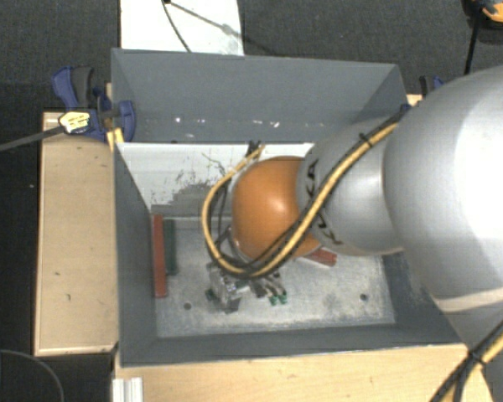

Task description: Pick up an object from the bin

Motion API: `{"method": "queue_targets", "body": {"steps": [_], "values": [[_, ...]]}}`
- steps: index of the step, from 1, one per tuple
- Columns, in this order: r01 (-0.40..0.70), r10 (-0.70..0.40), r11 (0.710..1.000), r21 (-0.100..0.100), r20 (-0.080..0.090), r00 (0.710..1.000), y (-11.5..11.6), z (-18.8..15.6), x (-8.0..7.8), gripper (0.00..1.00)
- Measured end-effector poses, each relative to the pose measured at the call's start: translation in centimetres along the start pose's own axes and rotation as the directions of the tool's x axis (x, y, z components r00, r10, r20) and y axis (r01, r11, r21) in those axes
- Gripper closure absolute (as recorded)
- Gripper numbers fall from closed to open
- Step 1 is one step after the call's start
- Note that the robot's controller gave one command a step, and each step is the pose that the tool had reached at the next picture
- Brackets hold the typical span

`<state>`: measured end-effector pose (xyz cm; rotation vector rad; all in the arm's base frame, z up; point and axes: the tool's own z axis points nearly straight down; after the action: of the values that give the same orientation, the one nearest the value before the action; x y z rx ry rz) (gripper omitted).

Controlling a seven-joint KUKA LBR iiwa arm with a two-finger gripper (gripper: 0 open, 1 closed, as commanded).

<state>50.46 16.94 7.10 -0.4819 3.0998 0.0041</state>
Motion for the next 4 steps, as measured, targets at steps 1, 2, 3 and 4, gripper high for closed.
{"method": "queue_targets", "body": {"steps": [1,2,3,4], "values": [[-0.009,0.009,1.000,0.001,-0.007,1.000,-1.7,-4.1,-2.7,1.00],[-0.058,0.058,0.998,0.002,-0.007,0.998,-1.1,-9.9,-1.3,1.00],[-0.067,0.067,0.998,0.002,-0.007,0.998,-0.8,-11.3,-0.7,1.00],[-0.035,0.035,0.999,0.001,0.014,0.999,-0.8,-9.8,-3.1,1.00]]}}
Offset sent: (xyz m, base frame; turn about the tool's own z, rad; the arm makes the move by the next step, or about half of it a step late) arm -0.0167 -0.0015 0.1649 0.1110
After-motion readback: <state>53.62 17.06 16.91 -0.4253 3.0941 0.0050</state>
